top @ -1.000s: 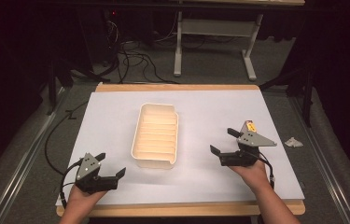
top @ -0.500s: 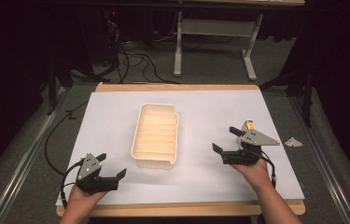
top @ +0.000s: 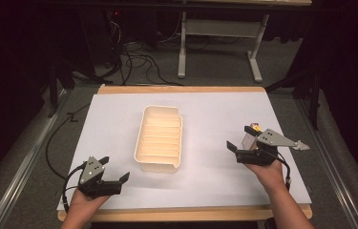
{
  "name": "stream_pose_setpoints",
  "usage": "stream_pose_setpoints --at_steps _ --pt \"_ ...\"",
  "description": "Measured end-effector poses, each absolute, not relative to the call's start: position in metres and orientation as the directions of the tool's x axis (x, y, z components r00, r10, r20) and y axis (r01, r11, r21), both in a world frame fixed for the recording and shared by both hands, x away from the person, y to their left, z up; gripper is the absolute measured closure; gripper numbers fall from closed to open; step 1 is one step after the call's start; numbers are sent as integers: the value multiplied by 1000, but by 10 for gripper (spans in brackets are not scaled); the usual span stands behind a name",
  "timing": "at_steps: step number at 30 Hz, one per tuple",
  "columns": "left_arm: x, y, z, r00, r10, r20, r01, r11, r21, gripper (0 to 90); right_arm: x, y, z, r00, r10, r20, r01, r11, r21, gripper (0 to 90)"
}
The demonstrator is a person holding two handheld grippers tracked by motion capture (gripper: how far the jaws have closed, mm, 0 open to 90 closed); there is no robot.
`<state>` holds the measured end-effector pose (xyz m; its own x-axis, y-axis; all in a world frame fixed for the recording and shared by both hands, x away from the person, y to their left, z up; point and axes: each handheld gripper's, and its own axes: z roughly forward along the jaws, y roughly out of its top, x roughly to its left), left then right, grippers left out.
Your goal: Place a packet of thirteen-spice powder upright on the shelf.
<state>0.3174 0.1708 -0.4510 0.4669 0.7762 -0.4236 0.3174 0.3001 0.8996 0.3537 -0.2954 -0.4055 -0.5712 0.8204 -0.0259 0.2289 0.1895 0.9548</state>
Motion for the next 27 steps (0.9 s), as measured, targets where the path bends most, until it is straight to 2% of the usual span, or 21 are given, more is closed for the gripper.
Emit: stream_pose_setpoints --at_steps 27 --pt "323 165 -451 477 768 -428 328 296 897 79 351 -337 -403 -449 894 -17 240 139 961 120"
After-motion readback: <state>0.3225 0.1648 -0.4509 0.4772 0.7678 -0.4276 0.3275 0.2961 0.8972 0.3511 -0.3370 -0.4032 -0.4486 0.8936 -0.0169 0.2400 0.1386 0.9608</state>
